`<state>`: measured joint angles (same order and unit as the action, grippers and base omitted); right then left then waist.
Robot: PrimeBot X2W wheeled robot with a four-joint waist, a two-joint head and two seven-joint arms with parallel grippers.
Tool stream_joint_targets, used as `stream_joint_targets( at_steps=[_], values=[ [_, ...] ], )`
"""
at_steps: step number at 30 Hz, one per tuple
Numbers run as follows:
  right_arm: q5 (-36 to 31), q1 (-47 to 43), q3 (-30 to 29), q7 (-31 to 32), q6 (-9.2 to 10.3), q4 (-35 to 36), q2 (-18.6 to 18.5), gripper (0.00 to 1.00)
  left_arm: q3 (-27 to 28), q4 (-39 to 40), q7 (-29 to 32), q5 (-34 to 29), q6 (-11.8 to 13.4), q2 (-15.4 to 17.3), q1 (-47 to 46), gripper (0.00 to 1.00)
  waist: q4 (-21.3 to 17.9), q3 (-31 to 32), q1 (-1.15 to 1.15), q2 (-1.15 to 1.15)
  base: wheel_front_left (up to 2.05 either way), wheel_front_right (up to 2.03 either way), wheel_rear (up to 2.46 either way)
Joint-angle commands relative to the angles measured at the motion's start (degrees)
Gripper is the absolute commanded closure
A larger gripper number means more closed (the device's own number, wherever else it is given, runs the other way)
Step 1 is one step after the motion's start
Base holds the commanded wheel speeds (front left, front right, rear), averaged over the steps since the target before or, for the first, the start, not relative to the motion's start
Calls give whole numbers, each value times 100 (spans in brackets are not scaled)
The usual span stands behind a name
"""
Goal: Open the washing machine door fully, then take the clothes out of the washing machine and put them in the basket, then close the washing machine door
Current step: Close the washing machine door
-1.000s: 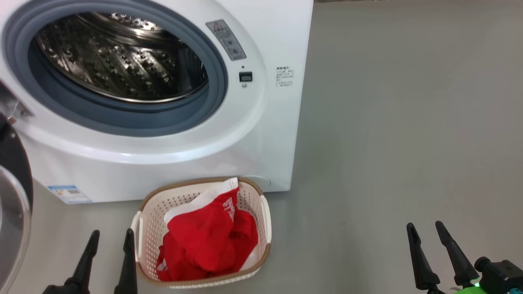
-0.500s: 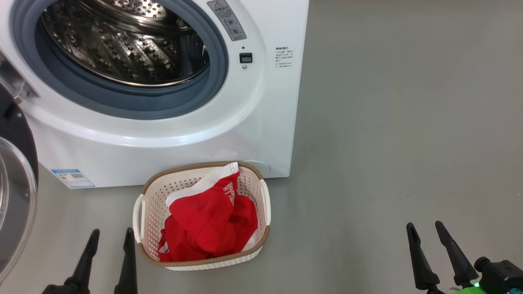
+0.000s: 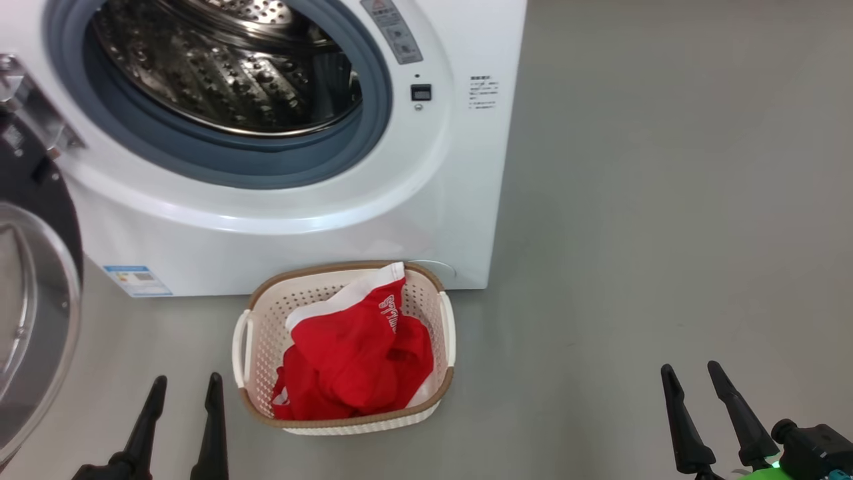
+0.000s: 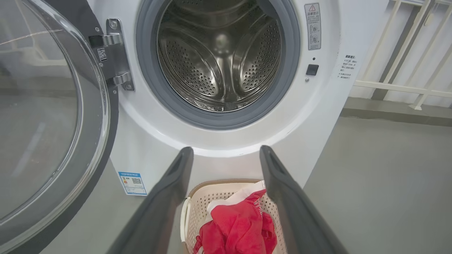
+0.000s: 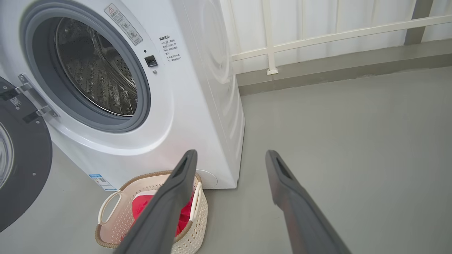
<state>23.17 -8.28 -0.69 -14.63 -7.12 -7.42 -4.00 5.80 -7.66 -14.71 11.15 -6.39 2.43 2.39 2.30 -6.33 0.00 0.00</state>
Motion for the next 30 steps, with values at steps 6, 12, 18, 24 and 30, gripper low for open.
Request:
stream_joint_targets(
  at_steps=[6,12,18,24,30],
  values=[
    [12,171,278,-37,-36,61,-212,0,69,36,-29,121,167,45,-71,0,534,84,0,0,0,0,0],
    [41,220,442,-37,-36,-11,-374,0,-7,29,-29,299,321,45,75,0,1153,169,0,0,0,0,0],
    [90,250,618,-37,-36,-74,-492,0,-190,-1,-29,465,478,44,230,0,1807,301,0,0,0,0,0],
    [154,169,808,-37,-36,-151,-569,0,-344,-24,-29,564,609,44,453,0,2380,483,0,0,0,0,0],
    [230,410,1229,-37,-36,-271,-684,0,-323,165,-29,749,821,44,653,0,2525,451,0,0,0,0,0]
  ],
)
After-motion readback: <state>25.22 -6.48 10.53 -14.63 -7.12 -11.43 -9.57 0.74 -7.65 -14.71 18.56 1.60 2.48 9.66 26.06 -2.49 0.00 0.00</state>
